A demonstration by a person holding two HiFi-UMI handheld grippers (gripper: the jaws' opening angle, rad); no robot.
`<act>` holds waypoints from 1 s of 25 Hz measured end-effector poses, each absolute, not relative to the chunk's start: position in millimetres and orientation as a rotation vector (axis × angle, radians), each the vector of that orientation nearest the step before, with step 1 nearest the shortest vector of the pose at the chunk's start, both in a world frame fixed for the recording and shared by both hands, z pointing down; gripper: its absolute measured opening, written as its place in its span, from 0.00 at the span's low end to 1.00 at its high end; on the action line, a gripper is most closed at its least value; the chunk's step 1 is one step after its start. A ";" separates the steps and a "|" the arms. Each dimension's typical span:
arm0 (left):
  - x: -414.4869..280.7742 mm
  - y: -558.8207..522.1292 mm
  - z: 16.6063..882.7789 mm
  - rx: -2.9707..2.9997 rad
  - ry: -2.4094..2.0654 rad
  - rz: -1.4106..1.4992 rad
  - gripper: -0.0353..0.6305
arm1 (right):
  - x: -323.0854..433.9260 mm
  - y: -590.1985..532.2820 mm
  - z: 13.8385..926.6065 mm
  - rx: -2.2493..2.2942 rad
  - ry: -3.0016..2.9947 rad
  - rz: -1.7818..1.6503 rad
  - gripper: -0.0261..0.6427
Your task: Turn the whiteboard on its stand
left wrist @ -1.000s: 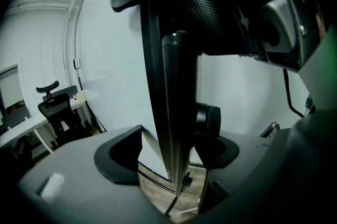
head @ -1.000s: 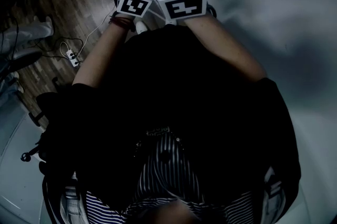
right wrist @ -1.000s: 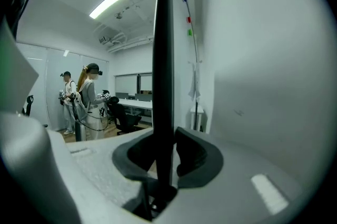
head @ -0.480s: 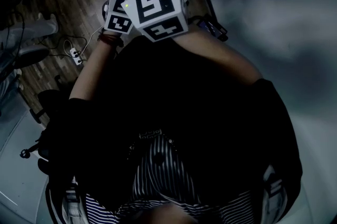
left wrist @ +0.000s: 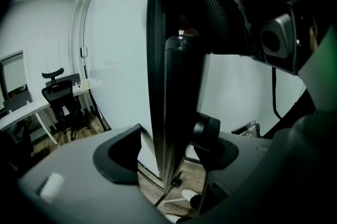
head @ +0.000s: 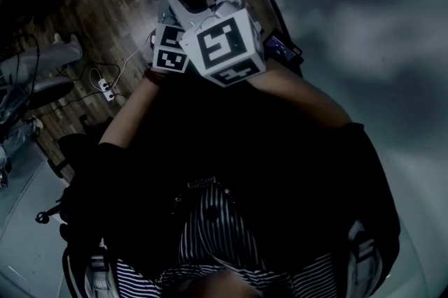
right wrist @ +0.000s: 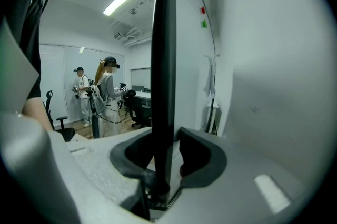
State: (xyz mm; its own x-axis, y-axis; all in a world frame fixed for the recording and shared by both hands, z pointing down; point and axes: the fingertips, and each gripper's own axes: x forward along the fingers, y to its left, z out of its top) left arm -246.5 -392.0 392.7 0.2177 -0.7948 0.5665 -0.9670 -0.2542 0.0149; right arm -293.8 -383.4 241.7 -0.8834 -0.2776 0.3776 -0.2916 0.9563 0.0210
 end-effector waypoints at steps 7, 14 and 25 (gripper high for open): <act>-205.3 -401.1 393.0 2.125 -1.579 0.581 0.55 | -254.2 -392.3 243.7 0.399 -2.655 0.036 0.24; -167.0 -396.6 379.3 2.140 -1.540 0.539 0.58 | -219.8 -387.8 228.1 0.476 -2.607 0.028 0.22; -135.9 -411.5 370.8 2.133 -1.590 0.388 0.58 | -175.5 -418.8 218.7 0.824 -2.601 0.106 0.14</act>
State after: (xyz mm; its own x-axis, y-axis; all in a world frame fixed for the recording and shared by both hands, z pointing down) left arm -135.9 -411.5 370.8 0.2963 -0.8277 0.4765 -0.9542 -0.2350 0.1852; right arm -175.5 -418.8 218.7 -0.7422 -0.5352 0.4033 -0.5663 0.8227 0.0495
